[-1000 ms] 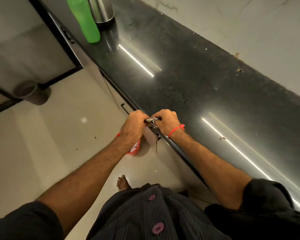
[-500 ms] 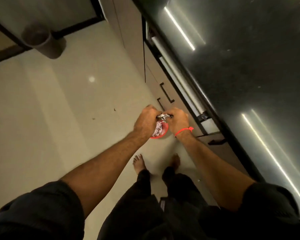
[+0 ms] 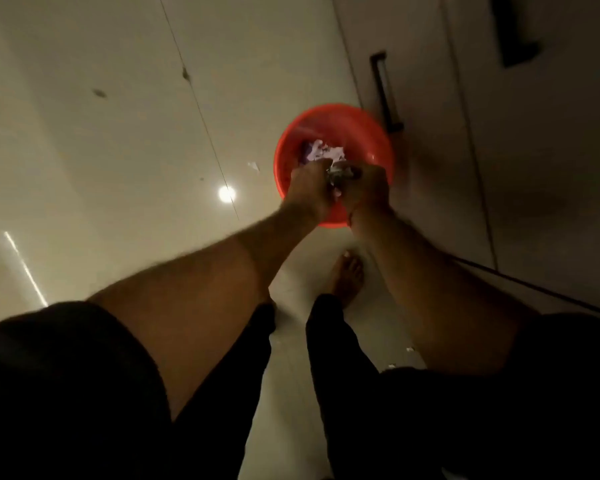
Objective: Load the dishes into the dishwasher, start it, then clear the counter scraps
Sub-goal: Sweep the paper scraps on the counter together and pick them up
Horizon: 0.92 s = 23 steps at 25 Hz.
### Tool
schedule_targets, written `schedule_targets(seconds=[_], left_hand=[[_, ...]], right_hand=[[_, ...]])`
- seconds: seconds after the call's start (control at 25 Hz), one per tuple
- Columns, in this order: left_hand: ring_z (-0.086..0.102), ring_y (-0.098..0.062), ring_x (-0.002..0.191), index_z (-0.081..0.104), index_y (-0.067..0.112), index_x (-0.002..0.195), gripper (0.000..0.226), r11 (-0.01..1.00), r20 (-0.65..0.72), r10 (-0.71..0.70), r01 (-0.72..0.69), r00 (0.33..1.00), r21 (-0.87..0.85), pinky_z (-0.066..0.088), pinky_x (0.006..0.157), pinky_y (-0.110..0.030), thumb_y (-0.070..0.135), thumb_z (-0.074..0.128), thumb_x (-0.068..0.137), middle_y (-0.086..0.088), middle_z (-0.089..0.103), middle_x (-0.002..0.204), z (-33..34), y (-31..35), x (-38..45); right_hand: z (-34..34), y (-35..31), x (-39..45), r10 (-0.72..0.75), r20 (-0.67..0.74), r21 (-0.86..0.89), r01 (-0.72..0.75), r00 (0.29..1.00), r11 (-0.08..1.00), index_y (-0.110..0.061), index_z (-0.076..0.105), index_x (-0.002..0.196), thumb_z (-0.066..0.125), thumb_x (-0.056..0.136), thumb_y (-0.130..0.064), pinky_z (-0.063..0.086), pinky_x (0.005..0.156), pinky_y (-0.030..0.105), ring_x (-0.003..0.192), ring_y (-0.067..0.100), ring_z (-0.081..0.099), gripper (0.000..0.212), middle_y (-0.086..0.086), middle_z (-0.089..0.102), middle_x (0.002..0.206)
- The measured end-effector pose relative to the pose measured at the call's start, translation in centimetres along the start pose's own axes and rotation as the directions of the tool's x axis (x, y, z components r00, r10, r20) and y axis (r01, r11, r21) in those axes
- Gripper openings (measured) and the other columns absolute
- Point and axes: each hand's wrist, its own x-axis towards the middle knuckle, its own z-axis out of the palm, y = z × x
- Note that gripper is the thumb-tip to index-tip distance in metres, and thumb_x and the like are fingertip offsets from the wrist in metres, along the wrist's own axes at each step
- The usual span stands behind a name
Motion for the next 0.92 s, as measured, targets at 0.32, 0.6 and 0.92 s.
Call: schedule_targets(seconds=[0.32, 0.6, 0.92], left_hand=[[0.055, -0.027, 0.129, 0.041, 0.012, 0.152, 0.070, 0.969, -0.006, -0.186, 0.183, 0.982, -0.169, 0.044, 0.092, -0.016, 0.016, 0.072, 0.090, -0.009, 0.059, 0.142, 3.4, -5.8, 5.2], [0.064, -0.020, 0.115, 0.068, 0.007, 0.123, 0.042, 0.984, -0.132, -0.051, 0.027, 0.990, -0.177, 0.044, 0.092, -0.016, 0.000, 0.049, 0.086, -0.015, 0.065, 0.123, -3.5, -0.3, -4.4], [0.056, -0.028, 0.122, 0.064, 0.010, 0.131, 0.036, 0.992, -0.136, 0.085, -0.096, 0.987, -0.081, 0.048, 0.106, -0.041, 0.006, 0.055, 0.096, -0.013, 0.054, 0.135, -14.7, 11.8, -20.8]], right_hand=[[2.8, 5.6, 5.3, -0.062, 0.026, -0.160, 0.065, 0.998, 0.985, -0.001, 0.066, 0.105, 0.051, 0.092, -0.002, 0.052, 0.079, 0.029, 0.088, 0.022, 0.065, 0.020, 0.009, 0.069, 0.092], [-2.5, -0.7, -3.8, 0.004, -0.167, 0.015, -0.001, 0.986, 1.000, -0.016, 0.077, 0.097, 0.056, 0.084, 0.000, 0.049, 0.085, 0.025, 0.102, 0.023, 0.066, 0.029, 0.007, 0.075, 0.104], [-12.0, -12.1, -23.4, -0.082, -0.078, 0.242, 0.099, 0.994, 0.965, -0.018, 0.072, 0.094, 0.061, 0.086, 0.002, 0.053, 0.095, 0.043, 0.100, 0.024, 0.068, 0.024, 0.008, 0.073, 0.104]])
